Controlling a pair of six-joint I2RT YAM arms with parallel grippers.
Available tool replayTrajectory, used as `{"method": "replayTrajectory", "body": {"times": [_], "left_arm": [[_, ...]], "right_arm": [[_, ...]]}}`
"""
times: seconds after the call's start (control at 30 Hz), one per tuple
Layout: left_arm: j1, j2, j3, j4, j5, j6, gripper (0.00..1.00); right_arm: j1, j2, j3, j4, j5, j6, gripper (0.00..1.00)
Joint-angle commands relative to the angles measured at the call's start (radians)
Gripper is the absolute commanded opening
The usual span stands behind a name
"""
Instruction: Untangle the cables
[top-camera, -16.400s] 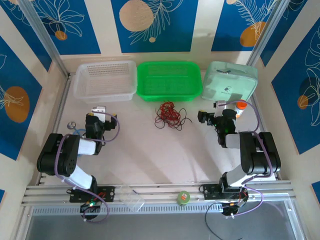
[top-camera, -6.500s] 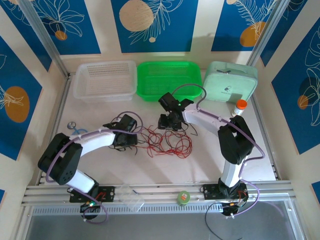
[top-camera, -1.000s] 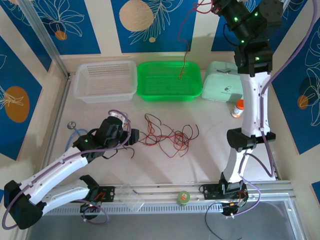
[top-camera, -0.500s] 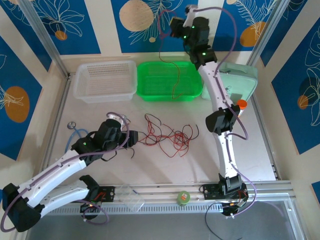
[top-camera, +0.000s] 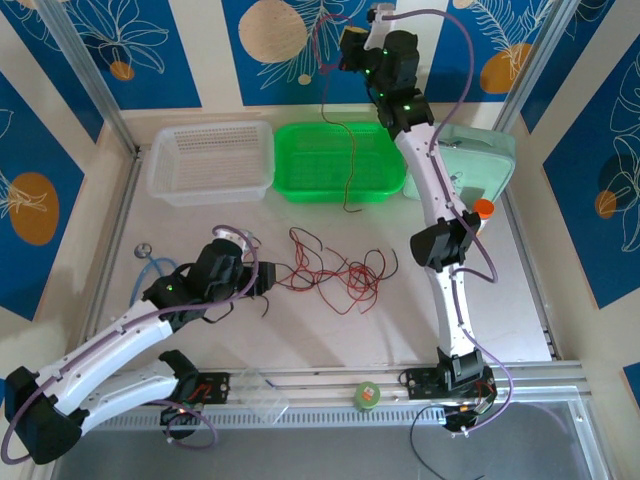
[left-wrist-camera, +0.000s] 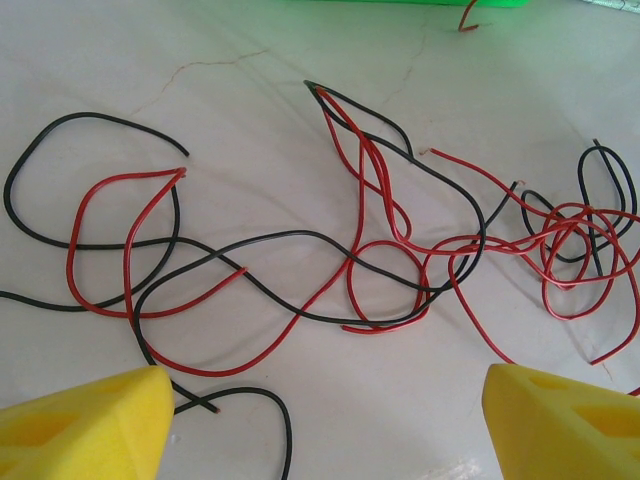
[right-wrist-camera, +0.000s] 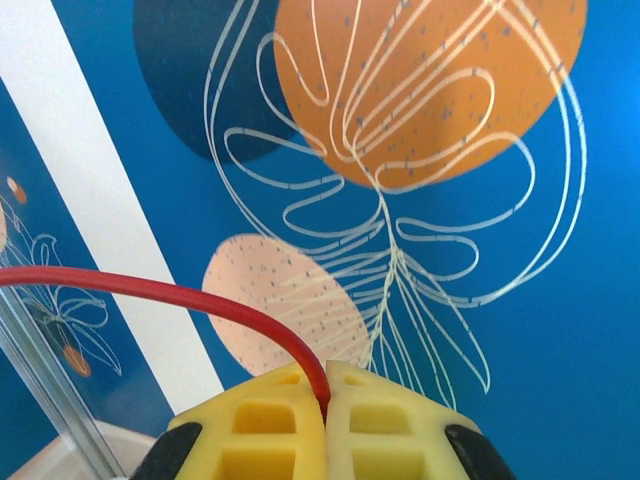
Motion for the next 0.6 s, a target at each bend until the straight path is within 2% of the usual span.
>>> {"method": "replayTrajectory", "body": {"times": [0.0,0.23,0.43,0.57], "left_arm": [[-0.010,-0.002,-0.010,0.002,-0.006,-0.022,0.80],[-0.010,0.002,-0.018,0.004,-0.006,-0.026,0.80],[-0.011,0.003,-0.026,0.013,0.001,-0.028,0.81],[-0.010,0.002,-0.030,0.014,0.003,-0.028,0.81]], "right_arm": [[0.000,-0.084,0.046,0.064,0.023,0.009,0.00],[0.001,-0.235,0.054,0.052,0.026,0.098,0.00],[-0.003,-0.397,-0.019,0.030,0.013,0.233,0.00],[-0.017,-0.453,-0.039,0.069,0.017,0.276,0.00]]}}
